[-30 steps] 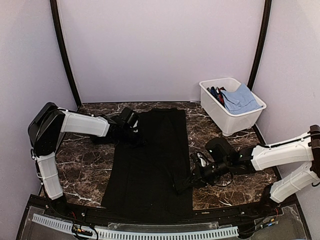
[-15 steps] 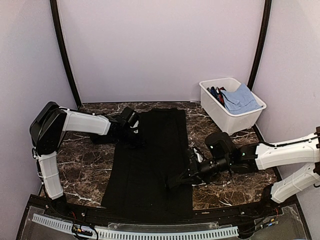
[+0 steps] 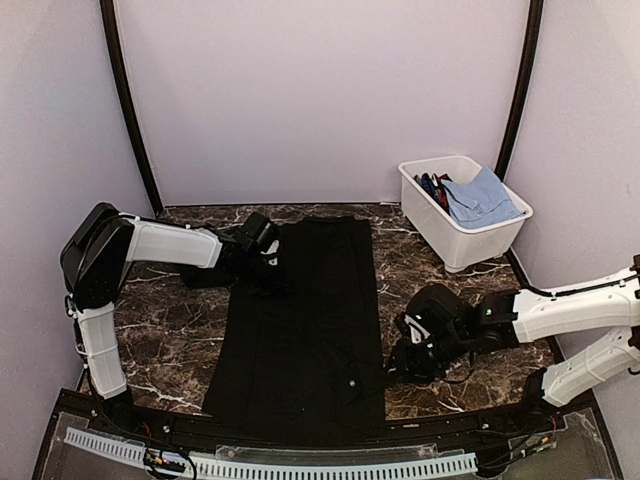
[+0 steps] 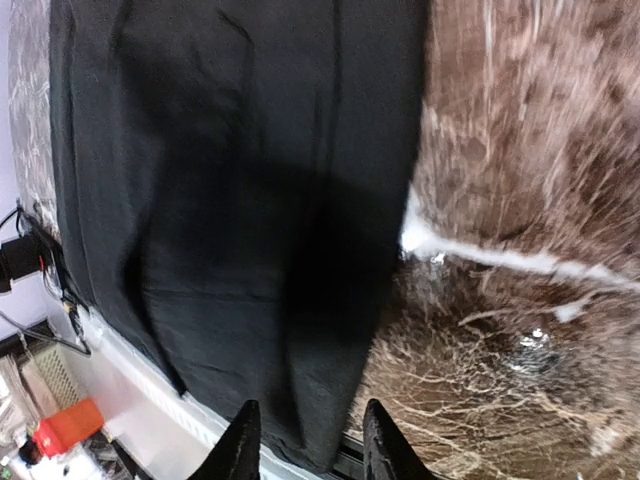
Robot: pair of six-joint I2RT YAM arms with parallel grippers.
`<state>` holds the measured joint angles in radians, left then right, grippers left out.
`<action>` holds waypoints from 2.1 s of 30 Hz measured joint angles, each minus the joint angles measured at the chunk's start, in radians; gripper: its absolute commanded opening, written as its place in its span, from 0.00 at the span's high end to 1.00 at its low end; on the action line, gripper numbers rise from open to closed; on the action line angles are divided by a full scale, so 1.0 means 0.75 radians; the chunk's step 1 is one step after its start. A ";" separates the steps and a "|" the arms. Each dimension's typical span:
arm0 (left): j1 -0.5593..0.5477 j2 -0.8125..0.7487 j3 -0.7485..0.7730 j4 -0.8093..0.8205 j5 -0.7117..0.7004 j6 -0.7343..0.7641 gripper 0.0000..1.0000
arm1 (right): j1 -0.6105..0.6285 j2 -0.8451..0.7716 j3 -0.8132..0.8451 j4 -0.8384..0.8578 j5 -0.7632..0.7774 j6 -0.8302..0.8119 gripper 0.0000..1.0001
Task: Fold and stack the long sleeve shirts
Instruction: Adjust the 1/3-folded shirt at the center of the board.
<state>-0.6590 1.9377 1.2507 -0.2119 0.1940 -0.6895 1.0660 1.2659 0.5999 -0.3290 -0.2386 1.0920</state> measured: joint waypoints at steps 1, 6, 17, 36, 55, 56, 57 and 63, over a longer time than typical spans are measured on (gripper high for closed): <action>0.000 0.000 0.003 -0.001 -0.001 0.003 0.77 | 0.011 0.000 0.056 -0.065 0.054 -0.025 0.65; 0.002 0.000 0.007 -0.004 -0.001 0.008 0.78 | 0.131 0.040 0.337 -0.282 0.327 -0.107 0.64; 0.016 -0.001 -0.065 0.022 -0.005 0.007 0.78 | 0.479 0.572 0.780 -0.423 0.615 -0.248 0.67; 0.028 -0.016 -0.103 0.077 0.008 0.007 0.78 | 0.495 0.755 0.711 -0.343 0.601 -0.278 0.65; 0.029 -0.016 -0.118 0.084 0.016 0.007 0.78 | 0.495 0.755 0.712 -0.331 0.586 -0.261 1.00; 0.029 -0.016 -0.118 0.085 0.016 0.007 0.78 | 0.495 0.755 0.713 -0.333 0.586 -0.262 1.00; 0.029 -0.016 -0.118 0.085 0.016 0.008 0.78 | 0.495 0.755 0.716 -0.337 0.586 -0.263 1.00; 0.030 -0.017 -0.118 0.086 0.016 0.008 0.78 | 0.495 0.755 0.779 -0.391 0.568 -0.286 1.00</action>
<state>-0.6369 1.9247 1.1622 -0.1474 0.2058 -0.6838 1.4372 1.8324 1.1843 -0.6220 0.1875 0.8776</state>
